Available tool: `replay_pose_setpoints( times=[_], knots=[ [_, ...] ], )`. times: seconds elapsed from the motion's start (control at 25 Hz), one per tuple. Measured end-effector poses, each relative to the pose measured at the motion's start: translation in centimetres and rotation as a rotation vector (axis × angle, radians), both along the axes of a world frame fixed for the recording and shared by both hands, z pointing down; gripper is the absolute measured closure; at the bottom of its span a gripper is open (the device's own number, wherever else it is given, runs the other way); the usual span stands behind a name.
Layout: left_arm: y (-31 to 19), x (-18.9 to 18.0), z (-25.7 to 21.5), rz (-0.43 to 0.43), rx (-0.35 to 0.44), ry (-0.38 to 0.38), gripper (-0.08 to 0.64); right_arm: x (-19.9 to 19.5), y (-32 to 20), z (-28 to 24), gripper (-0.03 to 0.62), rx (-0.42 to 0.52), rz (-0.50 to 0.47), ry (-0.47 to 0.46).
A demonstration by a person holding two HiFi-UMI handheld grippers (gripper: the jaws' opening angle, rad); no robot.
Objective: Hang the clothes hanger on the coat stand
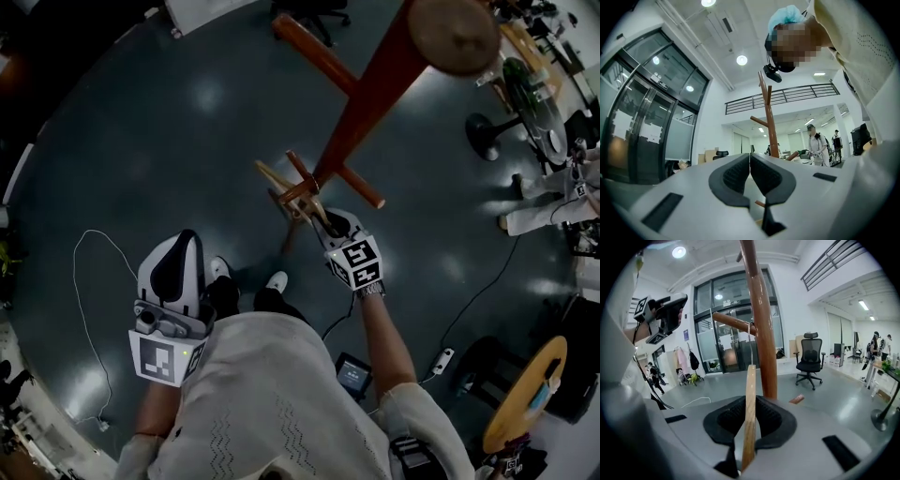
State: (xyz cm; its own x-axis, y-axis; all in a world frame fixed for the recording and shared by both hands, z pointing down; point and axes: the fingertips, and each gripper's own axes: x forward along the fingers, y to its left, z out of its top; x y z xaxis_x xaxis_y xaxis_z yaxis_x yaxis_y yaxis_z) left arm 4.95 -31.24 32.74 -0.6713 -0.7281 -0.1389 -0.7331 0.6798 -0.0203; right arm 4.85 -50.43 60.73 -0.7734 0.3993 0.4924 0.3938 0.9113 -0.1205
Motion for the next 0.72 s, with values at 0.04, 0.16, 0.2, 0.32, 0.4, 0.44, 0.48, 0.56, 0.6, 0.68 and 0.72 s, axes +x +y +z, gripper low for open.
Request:
replay_pose_setpoints(
  times=[0.04,0.16,0.2,0.32,0.4,0.44,0.48,0.56,0.6,0.68,0.72],
  knots=[
    [0.2,0.0,0.2,-0.004,0.0,0.007,0.546,-0.2,0.1,0.0,0.523,0.007,0.003,-0.015],
    [0.0,-0.2,0.7,-0.011,-0.002,0.022,0.546,-0.6,-0.6,0.0,0.523,0.06,0.034,-0.06],
    [-0.2,-0.2,0.8,-0.011,-0.002,0.025,0.546,-0.7,-1.0,0.1,0.523,0.072,0.046,-0.069],
    [-0.2,-0.5,1.0,-0.009,0.001,0.026,0.546,-0.9,-1.1,0.4,0.523,0.076,0.059,-0.084],
    [0.0,-0.7,1.3,-0.011,0.005,0.028,0.546,-1.1,-0.9,0.7,0.523,0.08,0.056,-0.091],
    [0.0,-0.6,1.4,-0.011,0.006,0.029,0.546,-1.1,-1.0,1.0,0.523,0.086,0.058,-0.093],
    [0.0,-0.5,1.5,-0.01,0.006,0.029,0.546,-1.0,-1.1,1.2,0.523,0.088,0.061,-0.093],
    [-0.1,-0.4,1.3,-0.007,0.006,0.029,0.546,-0.9,-1.3,0.8,0.523,0.072,0.065,-0.088],
    [0.0,-0.4,1.2,-0.008,0.008,0.031,0.546,-0.8,-1.3,0.6,0.522,0.063,0.066,-0.085],
    [0.4,-0.8,1.0,-0.012,0.012,0.037,0.546,-1.0,-1.1,0.3,0.522,0.055,0.064,-0.083],
    [0.6,-1.0,1.1,-0.011,0.011,0.039,0.546,-1.1,-1.1,0.2,0.522,0.052,0.064,-0.084]
  ],
)
